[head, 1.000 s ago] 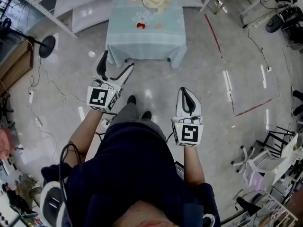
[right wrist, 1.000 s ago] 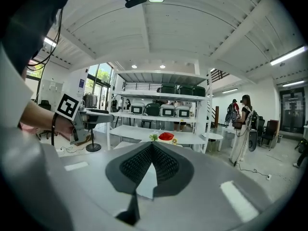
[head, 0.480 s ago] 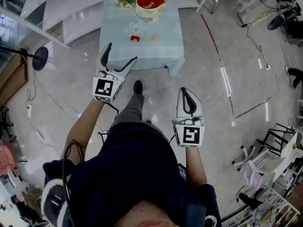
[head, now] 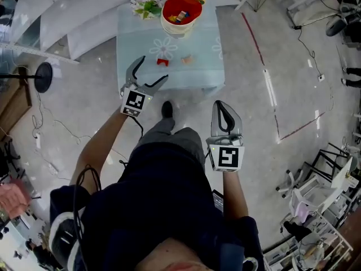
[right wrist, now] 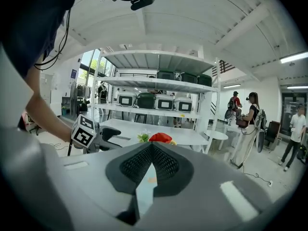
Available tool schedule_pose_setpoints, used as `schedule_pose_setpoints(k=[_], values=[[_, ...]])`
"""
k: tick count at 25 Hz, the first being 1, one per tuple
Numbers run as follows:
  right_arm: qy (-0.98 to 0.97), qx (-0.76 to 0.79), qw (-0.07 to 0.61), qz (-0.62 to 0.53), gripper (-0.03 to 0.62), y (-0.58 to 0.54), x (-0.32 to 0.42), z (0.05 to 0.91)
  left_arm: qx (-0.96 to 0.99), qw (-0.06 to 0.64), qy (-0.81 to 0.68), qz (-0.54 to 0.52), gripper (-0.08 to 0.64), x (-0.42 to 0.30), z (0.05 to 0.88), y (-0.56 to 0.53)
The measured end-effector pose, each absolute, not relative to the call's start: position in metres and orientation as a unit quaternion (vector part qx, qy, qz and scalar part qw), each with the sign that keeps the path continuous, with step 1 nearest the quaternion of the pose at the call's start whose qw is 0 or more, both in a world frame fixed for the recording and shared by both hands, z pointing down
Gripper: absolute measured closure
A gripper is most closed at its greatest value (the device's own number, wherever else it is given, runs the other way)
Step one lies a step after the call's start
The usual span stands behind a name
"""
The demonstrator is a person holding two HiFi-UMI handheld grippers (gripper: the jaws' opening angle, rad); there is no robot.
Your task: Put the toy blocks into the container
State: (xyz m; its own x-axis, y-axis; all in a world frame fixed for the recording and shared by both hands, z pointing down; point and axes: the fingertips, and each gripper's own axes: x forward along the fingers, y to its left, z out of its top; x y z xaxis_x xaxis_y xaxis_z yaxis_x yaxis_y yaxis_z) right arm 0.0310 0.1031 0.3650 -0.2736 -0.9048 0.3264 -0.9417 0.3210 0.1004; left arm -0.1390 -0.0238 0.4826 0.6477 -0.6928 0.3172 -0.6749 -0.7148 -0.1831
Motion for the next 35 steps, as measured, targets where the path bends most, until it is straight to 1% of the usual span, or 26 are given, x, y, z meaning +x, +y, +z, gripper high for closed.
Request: schedule_pose_setpoints(k=[3, 15, 19, 24, 35], values=[[-0.799, 0.577, 0.159, 0.057, 0.597, 0.081, 0.029, 0.375, -0.909, 0.016, 0.367, -0.199, 0.106, -0.137, 0.508, -0.042], [-0.826, 0.522, 0.196, 0.082, 0.596, 0.027, 0.035, 0.414, -0.892, -0.031, 0.322, -0.315, 0.126, -0.123, 0.64, -0.083], [-0.83, 0.511, 0.202, 0.098, 0.597, 0.015, 0.042, 0.427, -0.886, -0.032, 0.299, -0.352, 0.154, -0.121, 0.678, -0.091], [-0.833, 0.498, 0.216, 0.102, 0.597, 0.005, 0.049, 0.44, -0.878, -0.05, 0.266, -0.396, 0.18, -0.125, 0.718, -0.095], [-0.829, 0.495, 0.229, 0.127, 0.597, -0.004, 0.059, 0.46, -0.856, -0.056, 0.194, -0.475, 0.252, -0.126, 0.772, -0.099]])
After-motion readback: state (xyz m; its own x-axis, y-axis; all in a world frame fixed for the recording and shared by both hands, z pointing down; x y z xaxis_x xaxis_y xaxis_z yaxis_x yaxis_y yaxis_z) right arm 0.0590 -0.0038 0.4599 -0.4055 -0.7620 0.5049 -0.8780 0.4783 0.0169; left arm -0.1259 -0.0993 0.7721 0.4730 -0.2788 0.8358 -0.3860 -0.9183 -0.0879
